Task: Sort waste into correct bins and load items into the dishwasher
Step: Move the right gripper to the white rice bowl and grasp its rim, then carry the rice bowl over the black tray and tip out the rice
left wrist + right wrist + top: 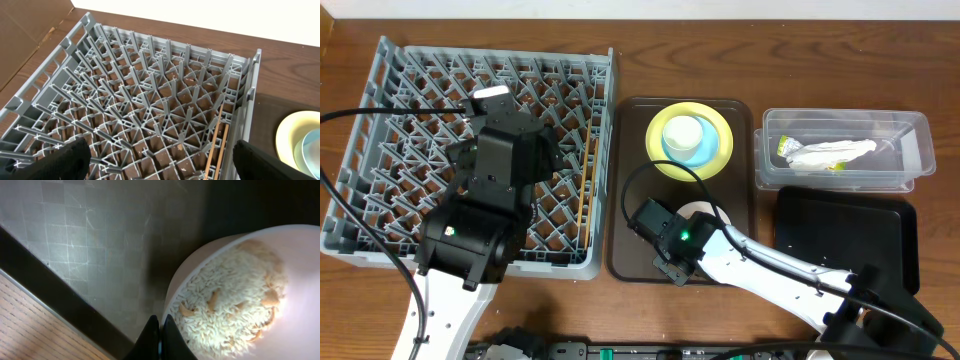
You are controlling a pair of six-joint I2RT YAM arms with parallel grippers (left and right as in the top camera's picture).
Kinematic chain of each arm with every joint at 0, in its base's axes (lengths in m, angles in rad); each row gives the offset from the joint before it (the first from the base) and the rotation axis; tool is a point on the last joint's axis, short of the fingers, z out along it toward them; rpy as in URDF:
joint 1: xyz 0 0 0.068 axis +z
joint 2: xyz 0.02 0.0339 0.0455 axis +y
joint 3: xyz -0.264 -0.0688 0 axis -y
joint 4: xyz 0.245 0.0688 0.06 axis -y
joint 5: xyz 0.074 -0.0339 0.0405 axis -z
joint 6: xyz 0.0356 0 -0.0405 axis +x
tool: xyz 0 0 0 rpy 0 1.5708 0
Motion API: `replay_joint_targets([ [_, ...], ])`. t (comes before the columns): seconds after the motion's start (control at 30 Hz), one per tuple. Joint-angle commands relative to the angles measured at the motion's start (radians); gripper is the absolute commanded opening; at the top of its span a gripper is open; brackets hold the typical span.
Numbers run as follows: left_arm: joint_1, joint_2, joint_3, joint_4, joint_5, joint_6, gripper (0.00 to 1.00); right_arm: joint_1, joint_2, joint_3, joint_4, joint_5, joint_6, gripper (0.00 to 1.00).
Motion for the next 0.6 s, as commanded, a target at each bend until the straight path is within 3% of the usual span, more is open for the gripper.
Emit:
replay_joint_targets([
  [0.0, 0.004, -0.01, 0.017, 0.0, -0.027, -0.009, 0.94, 0.006, 0.005, 0.002, -0.002, -0.009, 0.024, 0.01],
  [0.33, 0.004, -0.01, 0.017, 0.0, -0.027, -0.009, 0.94, -0.024, -0.062, 0.185, -0.159, 0.068, 0.2, 0.01],
  [0.57, 0.004, -0.01, 0.017, 0.0, -0.027, -0.009, 0.94, -0.176, -0.229, 0.24, -0.301, 0.074, 0.407, 0.01],
])
